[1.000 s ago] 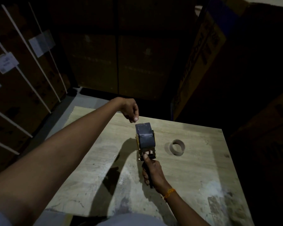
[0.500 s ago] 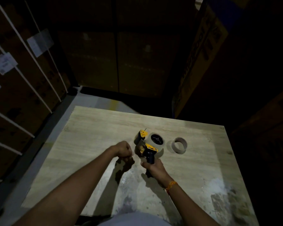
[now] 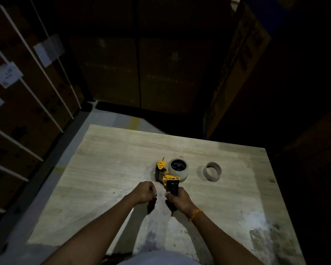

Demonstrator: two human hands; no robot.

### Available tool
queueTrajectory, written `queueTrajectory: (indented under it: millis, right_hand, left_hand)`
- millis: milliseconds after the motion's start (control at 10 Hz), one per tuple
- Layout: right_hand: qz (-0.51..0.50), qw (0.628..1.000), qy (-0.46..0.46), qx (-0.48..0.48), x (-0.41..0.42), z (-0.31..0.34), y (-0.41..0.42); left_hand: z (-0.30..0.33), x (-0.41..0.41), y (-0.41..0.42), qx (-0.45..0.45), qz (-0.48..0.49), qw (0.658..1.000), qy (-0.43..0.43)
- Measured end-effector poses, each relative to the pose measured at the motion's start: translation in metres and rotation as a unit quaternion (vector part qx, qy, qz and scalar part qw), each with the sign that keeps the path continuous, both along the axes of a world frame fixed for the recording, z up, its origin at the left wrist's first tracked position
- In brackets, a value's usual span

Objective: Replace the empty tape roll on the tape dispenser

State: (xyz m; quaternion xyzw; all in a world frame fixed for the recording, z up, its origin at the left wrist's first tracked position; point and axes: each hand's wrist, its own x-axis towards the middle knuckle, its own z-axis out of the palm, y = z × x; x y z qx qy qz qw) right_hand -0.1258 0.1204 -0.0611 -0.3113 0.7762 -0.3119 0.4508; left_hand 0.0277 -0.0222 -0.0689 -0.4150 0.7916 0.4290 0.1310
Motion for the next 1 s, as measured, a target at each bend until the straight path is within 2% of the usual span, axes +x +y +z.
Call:
queueTrajectory:
  millis: [400,600,800,900,1000]
  right_hand:
    - [0.035,0.996,0.048,0.062,0.001,0.003,0.001]
    - [0.098,0.983,0.096,0.125,-0.004,-0.002,0.007]
    - [0.167,0.967,0.137,0.135,-0.018,0.008,0.009]
    - [0.204,0.951,0.174,0.154,-0.029,0.014,0.007]
    - [0.183,0.947,0.231,0.128,-0.049,0.02,0.001]
  left_hand:
    - [-0.014,0.011,0.003,-0.009,-0.028,1.0,0.003]
    - [-0.012,0.006,0.006,-0.003,-0.036,0.999,0.006]
    - [-0.007,0.002,0.007,-0.008,-0.038,0.999,0.002]
    - [-0.002,-0.001,0.002,-0.017,-0.059,0.998,-0.007]
    - [0.0,-0.005,-0.013,-0.077,-0.042,0.996,-0.023]
